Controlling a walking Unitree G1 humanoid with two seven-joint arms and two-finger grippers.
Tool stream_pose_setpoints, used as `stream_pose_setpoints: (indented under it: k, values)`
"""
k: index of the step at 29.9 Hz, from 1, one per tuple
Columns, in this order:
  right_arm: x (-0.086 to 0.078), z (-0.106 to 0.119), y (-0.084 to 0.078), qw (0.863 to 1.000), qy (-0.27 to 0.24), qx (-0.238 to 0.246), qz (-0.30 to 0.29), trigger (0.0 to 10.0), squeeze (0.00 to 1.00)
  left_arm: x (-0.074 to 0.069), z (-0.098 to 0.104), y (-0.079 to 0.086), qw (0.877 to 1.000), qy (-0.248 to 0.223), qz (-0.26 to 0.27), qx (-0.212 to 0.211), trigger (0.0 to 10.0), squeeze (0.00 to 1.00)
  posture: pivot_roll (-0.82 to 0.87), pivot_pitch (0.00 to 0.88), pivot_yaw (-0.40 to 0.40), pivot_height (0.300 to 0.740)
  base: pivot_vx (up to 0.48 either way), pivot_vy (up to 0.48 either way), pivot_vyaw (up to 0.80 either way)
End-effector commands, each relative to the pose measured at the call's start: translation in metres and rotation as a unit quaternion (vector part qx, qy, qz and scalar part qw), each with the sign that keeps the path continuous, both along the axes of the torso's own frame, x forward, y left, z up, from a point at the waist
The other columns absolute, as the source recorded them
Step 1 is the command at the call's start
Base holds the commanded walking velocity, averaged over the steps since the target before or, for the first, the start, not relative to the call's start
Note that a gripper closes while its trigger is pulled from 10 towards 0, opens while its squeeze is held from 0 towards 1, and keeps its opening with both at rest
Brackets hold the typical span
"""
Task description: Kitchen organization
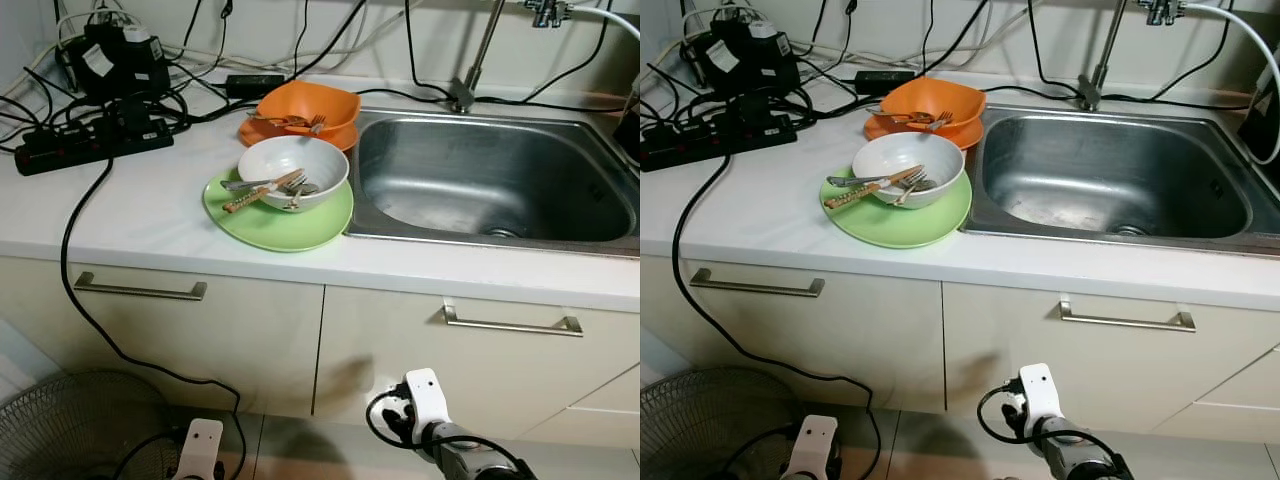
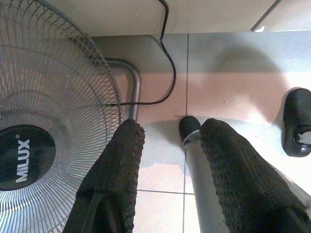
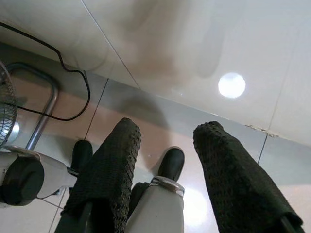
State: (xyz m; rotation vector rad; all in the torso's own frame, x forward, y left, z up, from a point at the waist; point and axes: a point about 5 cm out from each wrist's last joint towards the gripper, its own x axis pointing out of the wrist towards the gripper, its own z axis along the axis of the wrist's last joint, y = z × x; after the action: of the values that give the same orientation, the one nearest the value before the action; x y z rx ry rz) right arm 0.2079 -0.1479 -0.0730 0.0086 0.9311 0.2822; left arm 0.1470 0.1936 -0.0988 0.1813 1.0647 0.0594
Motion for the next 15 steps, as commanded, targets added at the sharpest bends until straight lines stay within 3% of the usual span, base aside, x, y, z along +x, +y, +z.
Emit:
stream_pose_setpoints:
  k: [1,9,11,15]
  values:
    - [0.002,0.001,-0.001,1.000,-0.002,-0.001,-0.001,10.0,0.00,0.000,0.000,0.000,1.000,0.003,-0.003,0.002,10.0,0.00,0.02,0.000,-0.015,0.732,0.000,0.000,0.00]
    - [0.003,0.002,-0.002,1.000,-0.014,-0.008,-0.012,10.0,0.00,0.006,0.003,0.002,0.999,-0.025,-0.008,0.019,10.0,0.00,0.02,0.000,-0.012,0.732,0.000,0.000,0.00]
    - [0.006,0.004,-0.004,0.998,-0.044,-0.002,-0.048,10.0,0.00,0.023,0.014,0.005,0.995,-0.095,0.015,0.015,10.0,0.00,0.02,0.000,-0.011,0.732,0.000,0.000,0.00]
    - [0.006,0.005,-0.006,0.996,-0.061,-0.010,-0.065,10.0,0.00,0.031,0.022,0.012,0.988,-0.146,0.031,0.028,10.0,0.00,0.02,0.000,-0.014,0.732,0.000,0.000,0.00]
